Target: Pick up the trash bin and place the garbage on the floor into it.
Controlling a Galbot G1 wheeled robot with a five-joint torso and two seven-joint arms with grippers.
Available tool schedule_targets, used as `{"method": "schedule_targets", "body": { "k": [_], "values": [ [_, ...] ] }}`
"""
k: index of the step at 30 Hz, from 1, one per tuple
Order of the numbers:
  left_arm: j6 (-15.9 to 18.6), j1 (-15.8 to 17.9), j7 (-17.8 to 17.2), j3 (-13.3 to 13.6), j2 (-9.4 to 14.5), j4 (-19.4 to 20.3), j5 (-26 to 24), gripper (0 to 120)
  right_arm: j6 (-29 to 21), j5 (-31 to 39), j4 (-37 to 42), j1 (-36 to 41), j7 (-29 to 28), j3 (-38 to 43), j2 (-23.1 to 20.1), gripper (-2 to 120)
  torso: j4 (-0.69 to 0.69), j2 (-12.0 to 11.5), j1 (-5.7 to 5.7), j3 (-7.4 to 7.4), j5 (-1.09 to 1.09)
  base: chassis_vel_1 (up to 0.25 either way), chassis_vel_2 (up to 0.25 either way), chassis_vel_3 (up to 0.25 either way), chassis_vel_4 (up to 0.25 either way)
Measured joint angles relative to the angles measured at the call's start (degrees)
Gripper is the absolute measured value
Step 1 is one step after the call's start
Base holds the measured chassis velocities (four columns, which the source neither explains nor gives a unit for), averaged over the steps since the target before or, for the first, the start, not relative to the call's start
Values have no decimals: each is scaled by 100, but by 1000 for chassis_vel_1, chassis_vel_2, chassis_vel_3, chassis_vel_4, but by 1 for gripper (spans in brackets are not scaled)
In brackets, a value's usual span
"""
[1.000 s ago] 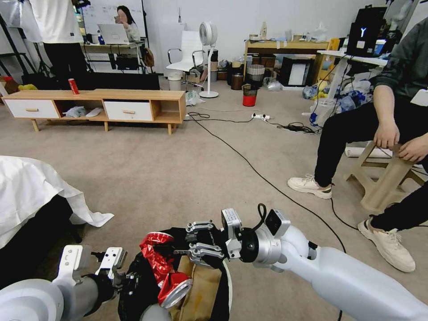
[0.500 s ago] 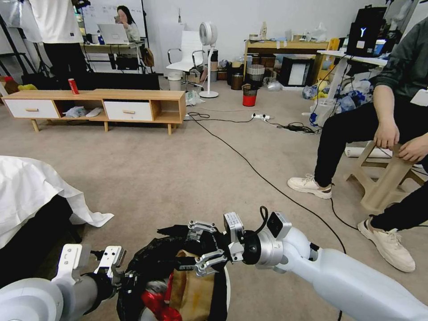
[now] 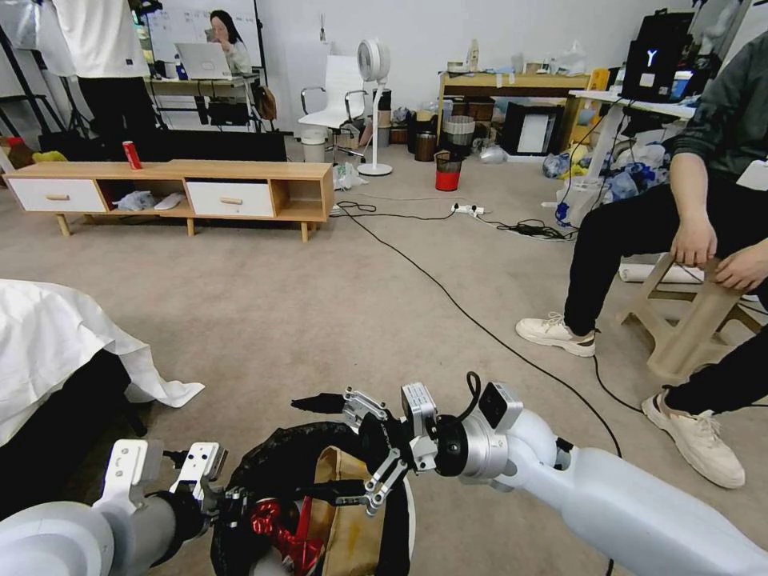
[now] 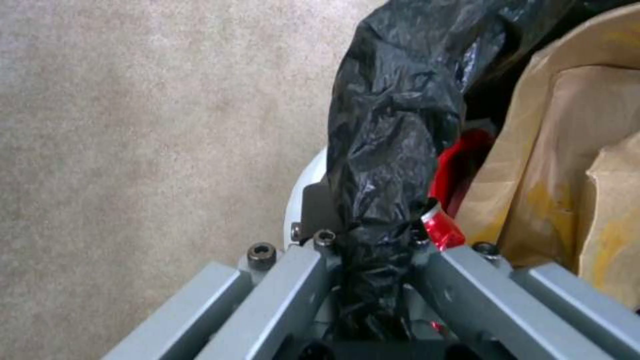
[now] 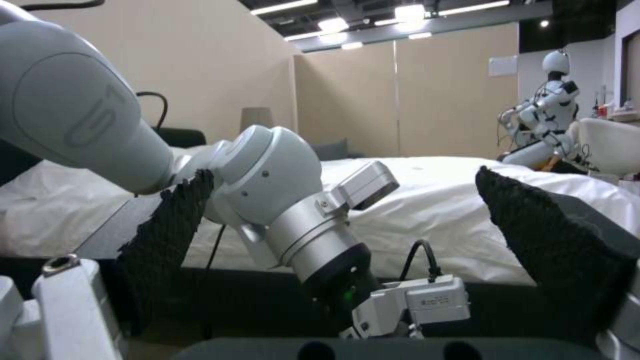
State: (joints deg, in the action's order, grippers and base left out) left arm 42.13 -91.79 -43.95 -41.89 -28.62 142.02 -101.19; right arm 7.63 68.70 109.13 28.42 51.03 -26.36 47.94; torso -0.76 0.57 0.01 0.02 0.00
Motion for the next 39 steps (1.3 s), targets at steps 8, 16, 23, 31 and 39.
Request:
{"method": "schedule_targets", "body": {
  "k": [8, 16, 23, 31, 39],
  "values": [
    [0, -6, 11, 7, -84, -28, 73, 1, 24, 43, -98, 147, -249, 358, 23, 100, 0, 0, 0, 0, 0, 0, 0, 0, 0],
    [0, 40, 86, -61, -237, -77, 230, 1, 122, 18, -336, 732, -2725, 1426, -44, 100, 1, -1, 0, 0, 1, 0, 0, 0, 0],
    [1, 39, 144, -89, -458, -85, 491, 1, 81, -792, -309, 1865, -4518, 2485, -394, 100, -1, -1, 0, 0, 2, 0, 0, 0, 0],
    [0, 2, 189, -121, -577, -84, 680, 1, -192, -985, -164, 2929, -5146, 3666, -593, 100, 0, -1, 0, 0, 1, 0, 0, 0, 0],
    [0, -29, 217, -146, -773, -79, 906, 1, -67, -1408, -89, 4516, -4455, 5293, -397, 100, -2, 0, 0, -1, 0, 0, 0, 0, 0]
  ]
}}
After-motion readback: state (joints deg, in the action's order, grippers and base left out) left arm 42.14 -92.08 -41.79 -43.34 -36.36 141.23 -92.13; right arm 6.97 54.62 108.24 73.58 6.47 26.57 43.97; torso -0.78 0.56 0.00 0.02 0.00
